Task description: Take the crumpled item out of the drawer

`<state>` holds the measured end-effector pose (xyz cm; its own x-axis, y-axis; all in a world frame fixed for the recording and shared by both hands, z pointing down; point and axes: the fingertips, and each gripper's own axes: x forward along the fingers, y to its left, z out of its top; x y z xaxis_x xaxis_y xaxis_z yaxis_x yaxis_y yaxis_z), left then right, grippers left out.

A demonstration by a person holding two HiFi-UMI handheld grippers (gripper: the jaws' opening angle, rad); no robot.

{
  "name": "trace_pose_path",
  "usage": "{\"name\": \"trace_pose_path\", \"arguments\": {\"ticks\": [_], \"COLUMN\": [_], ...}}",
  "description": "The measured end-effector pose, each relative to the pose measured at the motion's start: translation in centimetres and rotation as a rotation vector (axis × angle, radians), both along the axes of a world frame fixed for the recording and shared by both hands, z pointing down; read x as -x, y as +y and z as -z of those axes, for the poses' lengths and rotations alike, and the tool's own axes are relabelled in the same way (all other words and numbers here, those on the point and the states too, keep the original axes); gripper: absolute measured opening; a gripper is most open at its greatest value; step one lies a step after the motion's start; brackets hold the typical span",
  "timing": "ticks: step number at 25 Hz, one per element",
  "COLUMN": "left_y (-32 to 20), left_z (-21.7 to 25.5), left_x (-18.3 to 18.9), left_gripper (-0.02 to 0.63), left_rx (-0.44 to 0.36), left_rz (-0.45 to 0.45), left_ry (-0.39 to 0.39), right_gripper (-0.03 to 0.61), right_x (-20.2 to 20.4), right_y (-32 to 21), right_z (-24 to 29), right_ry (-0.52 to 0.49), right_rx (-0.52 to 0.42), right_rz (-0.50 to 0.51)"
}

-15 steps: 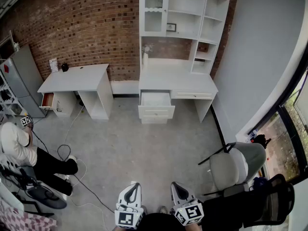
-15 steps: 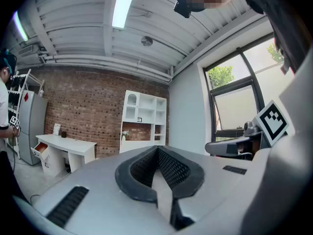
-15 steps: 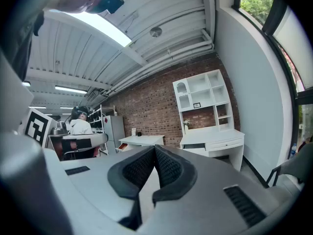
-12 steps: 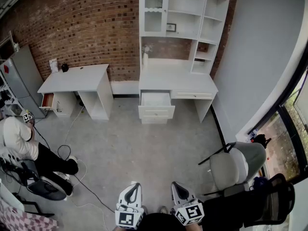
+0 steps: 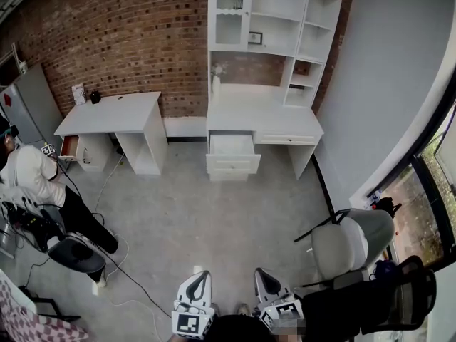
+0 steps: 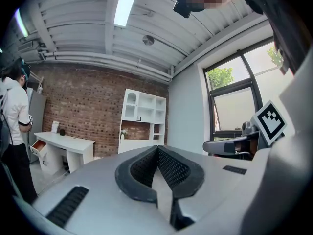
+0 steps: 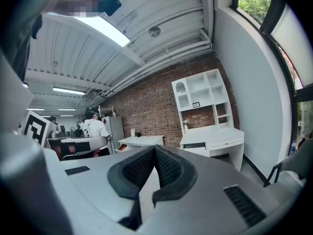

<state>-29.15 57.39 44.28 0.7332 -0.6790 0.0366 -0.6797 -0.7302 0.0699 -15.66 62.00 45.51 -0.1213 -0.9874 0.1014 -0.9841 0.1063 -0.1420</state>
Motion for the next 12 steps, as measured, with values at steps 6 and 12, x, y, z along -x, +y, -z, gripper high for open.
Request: {"name": "trace_pose_path", "arguments": {"ticks": [6,12], "left_y": [-1.4,-4.6], "left_z": [-0.9,-2.4], "left_x": [1.7,1.7], "left_gripper": [0.025,0.025], "left_rx": [0.009,0.026], "left_rz": [-0.013,-0.021], "left_ry": [0.020,-0.001], "right_gripper": [0.014,0.014], "right_x": [2.0,2.0], "right_y": [-1.3,-3.6], "right_z": [-0.7,-2.5], "right_ry": [0.023,0.001], "right_rx": [0.016,0.031], "right_rz": [-0.012,-0.047]}}
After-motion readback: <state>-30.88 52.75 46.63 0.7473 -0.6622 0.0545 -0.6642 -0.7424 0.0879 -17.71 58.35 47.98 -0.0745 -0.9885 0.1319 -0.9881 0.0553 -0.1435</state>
